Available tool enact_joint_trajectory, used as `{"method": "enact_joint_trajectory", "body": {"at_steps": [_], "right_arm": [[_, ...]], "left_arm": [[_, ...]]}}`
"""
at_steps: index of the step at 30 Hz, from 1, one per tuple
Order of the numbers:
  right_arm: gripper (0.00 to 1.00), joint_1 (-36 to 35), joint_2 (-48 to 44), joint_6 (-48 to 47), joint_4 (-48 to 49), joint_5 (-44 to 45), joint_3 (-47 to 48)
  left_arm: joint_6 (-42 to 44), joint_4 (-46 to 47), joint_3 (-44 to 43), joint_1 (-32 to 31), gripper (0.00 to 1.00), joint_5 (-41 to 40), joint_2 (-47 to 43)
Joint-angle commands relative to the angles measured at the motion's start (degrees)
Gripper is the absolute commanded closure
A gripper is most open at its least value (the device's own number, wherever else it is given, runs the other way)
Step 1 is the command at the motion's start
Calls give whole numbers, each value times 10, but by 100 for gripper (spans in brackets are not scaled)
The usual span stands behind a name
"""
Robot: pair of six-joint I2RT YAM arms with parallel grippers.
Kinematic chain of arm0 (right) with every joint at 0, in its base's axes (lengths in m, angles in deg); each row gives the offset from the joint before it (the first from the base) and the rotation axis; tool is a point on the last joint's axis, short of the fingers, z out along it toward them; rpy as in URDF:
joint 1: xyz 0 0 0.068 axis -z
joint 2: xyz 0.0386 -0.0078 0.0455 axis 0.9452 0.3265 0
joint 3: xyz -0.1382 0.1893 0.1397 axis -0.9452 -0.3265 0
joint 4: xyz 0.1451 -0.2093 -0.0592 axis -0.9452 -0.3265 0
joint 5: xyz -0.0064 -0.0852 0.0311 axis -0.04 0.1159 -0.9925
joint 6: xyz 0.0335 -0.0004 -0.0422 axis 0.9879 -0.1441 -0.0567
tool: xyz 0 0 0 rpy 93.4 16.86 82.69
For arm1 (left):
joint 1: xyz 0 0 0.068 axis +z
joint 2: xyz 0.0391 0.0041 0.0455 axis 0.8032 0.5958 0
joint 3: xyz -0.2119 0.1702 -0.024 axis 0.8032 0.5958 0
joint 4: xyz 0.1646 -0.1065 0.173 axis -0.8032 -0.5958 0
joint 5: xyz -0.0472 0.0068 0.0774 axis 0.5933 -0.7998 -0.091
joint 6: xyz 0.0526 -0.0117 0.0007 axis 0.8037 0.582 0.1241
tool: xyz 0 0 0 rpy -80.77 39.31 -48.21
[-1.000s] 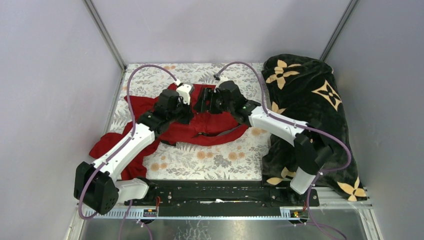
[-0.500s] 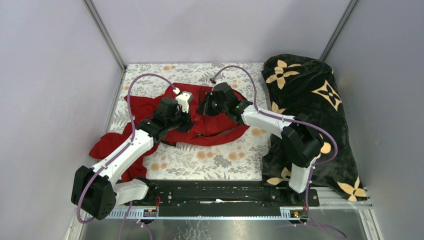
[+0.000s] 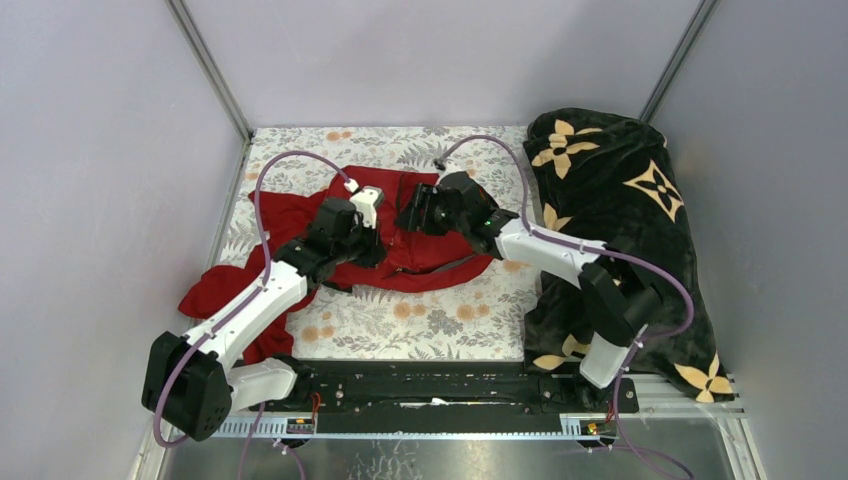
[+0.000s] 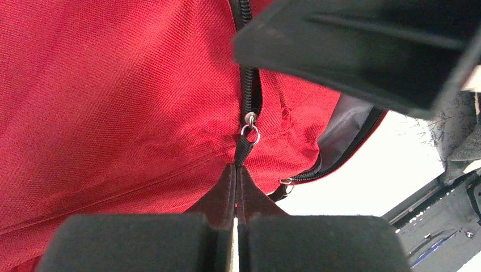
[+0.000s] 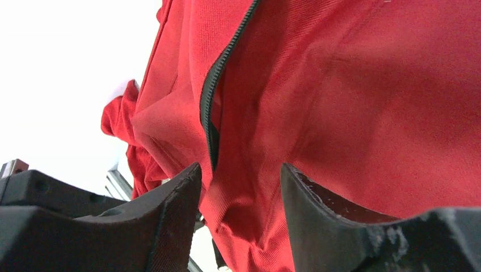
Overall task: Pack the student bag
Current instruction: Adjust the student bag at the center of the board.
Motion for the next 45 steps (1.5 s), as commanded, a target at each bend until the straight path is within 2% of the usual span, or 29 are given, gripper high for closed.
{"method": "enact_joint_trajectory", "body": {"at_steps": [1,4,7,16,19,22,27,34,41,45], "right_arm": [[38,7,-103,0,68,95,-57],[36,16,-124,0,74,133,-80],[36,29,-108,-2,51,117,-60],[35,32,12,-23,-54,9,101],[40,27,52,-36,-113,2,150],[43,25,47,-30,-100,13,134],[40,25,-5,-21,-43,53,66],[42,25,-26,-28,-40,73,33],[44,10,37,-27,-82,34,112],[43,-1,52,-23,-72,32,141]], "left_arm": [[-2,4,-20,3,100,-11,-18],[6,4,-20,3,100,-3,-39],[15,4,-13,3,100,7,-59],[7,-29,-1,3,100,14,-99],[5,-30,4,3,100,8,-114],[6,-32,3,3,100,-3,-124],[11,-37,5,3,100,-9,-122],[14,-36,3,3,100,-14,-113],[19,-32,10,3,100,-8,-116],[18,-31,17,3,100,1,-119]]}}
